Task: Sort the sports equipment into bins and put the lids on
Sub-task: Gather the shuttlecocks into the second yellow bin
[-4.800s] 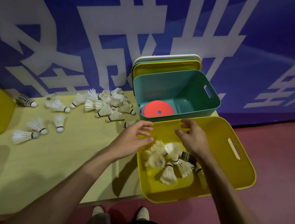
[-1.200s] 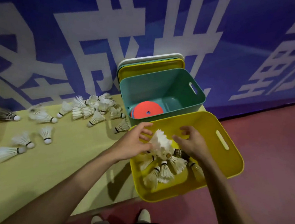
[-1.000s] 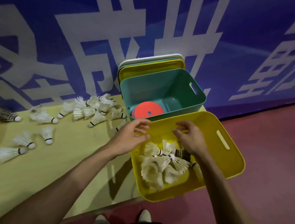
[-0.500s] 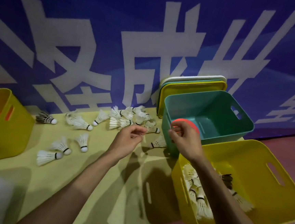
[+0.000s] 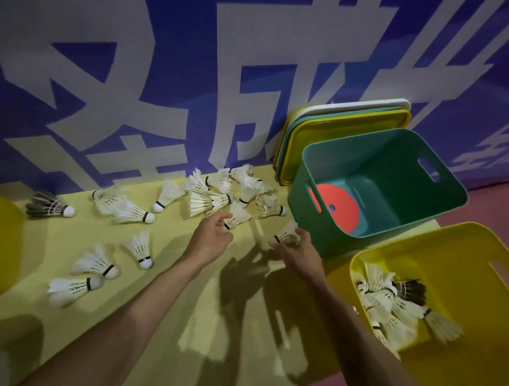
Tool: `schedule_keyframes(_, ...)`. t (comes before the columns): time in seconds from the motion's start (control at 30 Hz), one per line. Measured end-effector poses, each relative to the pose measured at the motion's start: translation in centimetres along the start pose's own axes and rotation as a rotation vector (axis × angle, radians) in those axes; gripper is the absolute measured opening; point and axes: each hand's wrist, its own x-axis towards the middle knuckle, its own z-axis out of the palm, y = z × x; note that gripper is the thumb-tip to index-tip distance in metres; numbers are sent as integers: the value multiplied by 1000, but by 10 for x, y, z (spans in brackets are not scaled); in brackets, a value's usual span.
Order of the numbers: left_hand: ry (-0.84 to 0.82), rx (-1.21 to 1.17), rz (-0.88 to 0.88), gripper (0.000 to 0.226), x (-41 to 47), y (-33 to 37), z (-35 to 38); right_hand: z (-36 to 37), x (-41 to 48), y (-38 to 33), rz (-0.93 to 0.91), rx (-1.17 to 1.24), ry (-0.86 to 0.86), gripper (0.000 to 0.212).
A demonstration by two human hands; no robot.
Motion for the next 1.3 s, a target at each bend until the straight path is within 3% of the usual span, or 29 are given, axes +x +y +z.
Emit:
schedule_keyframes(0.13, -48, 125, 14, 61, 29, -7, 12, 0, 18, 4, 58, -60, 0, 48)
schedule_keyframes(0.3, -58, 277, -15, 73, 60, -14, 26, 6, 47, 8, 162, -216, -64, 45)
schedule_keyframes(0.57, 36, 396, 89, 60, 73, -24, 35, 19, 71, 15, 247, -179, -49, 43)
schedule_keyframes(0.73, 61, 382, 111, 51, 67, -31, 33, 27, 68, 9, 112, -45, 40, 41)
schedule_keyframes(0.9, 95, 106, 47, 70, 47, -15, 19, 21, 50, -10, -63, -19, 62, 24)
schedule_keyframes(1.03, 144, -6, 93, 72, 26, 8, 2, 9, 23, -30, -189, 112, 55, 23)
schedule_keyframes(1.3, 166, -220, 248, 55, -37, 53, -6, -30, -41, -37, -409, 295, 156, 69)
